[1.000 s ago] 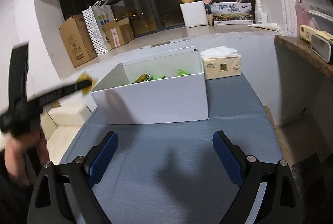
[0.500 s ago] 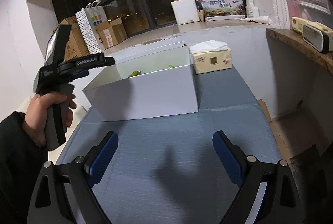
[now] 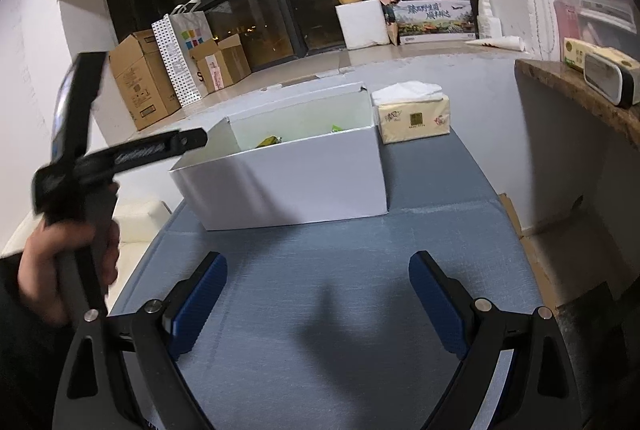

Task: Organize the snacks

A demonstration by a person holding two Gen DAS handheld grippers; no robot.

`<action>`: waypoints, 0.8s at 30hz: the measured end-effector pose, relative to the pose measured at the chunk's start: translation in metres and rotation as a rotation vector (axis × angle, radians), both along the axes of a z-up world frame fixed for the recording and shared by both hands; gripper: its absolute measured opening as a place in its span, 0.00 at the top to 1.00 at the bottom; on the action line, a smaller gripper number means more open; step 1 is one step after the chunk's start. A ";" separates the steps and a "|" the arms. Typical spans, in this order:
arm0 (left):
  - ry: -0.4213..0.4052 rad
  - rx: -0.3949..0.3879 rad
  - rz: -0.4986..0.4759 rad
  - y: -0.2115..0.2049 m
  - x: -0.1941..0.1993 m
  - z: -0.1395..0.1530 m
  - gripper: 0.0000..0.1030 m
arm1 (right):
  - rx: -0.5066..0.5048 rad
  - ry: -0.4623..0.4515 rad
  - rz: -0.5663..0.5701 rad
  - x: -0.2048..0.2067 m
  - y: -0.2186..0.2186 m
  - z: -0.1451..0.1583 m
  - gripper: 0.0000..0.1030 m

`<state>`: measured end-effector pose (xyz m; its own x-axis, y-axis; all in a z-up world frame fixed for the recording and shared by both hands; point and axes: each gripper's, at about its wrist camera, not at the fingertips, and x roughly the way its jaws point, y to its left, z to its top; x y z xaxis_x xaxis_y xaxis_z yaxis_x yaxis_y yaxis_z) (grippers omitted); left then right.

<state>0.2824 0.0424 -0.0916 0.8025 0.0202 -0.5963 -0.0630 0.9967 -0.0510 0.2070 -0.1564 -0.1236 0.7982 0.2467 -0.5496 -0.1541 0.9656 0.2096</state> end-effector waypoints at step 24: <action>-0.008 -0.024 0.067 -0.007 -0.179 0.025 0.00 | -0.110 -0.078 0.030 -0.064 0.014 0.039 0.07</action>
<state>0.1033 0.0349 -0.0665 0.8046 0.0598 -0.5908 -0.1293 0.9887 -0.0761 0.1434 -0.1422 -0.0843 0.8328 0.2130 -0.5109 -0.1951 0.9767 0.0890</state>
